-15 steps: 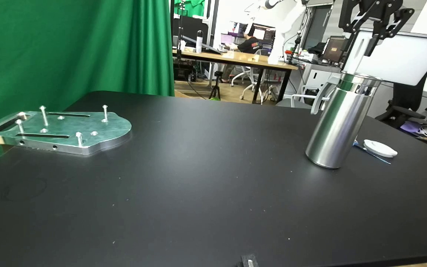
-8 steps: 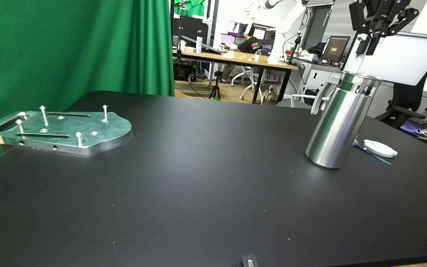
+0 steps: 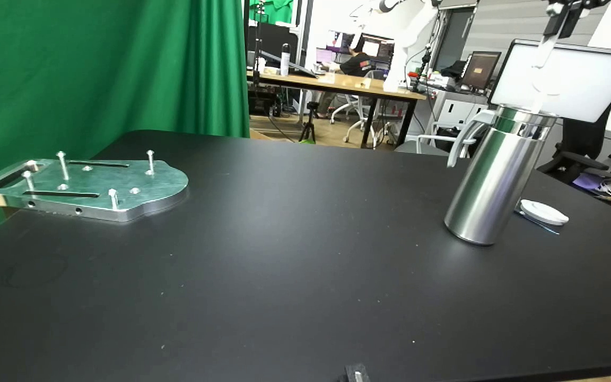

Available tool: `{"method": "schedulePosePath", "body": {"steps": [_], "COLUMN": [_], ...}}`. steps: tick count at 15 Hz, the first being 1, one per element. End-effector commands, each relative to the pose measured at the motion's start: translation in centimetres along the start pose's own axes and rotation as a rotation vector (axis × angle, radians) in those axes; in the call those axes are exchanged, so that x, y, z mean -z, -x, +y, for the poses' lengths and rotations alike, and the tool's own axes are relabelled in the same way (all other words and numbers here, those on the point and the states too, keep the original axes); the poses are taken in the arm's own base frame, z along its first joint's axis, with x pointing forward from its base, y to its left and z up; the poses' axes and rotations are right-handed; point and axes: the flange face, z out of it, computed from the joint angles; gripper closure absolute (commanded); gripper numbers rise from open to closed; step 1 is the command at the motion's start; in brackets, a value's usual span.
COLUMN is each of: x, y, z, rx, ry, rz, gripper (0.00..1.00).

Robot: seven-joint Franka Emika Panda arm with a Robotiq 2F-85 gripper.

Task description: Move the brush inside the flask up and down

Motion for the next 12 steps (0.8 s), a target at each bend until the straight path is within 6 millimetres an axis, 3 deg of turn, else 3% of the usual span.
{"method": "schedulePosePath", "body": {"steps": [1,4,6,8,12], "x": [4.9,7.2,7.3,5.5,-2.0], "y": [1.1,1.9,2.2,2.5,3.3], "z": [1.2,1.3,0.9,-0.2,-3.3], "rx": [0.026,0.052,0.075,0.097,0.158], "ry": [0.002,-0.009,-0.017,-0.003,0.015], "rz": [0.039,0.086,0.118,0.128,0.073], "gripper": [0.96,0.96,0.96,0.96,0.96]}}
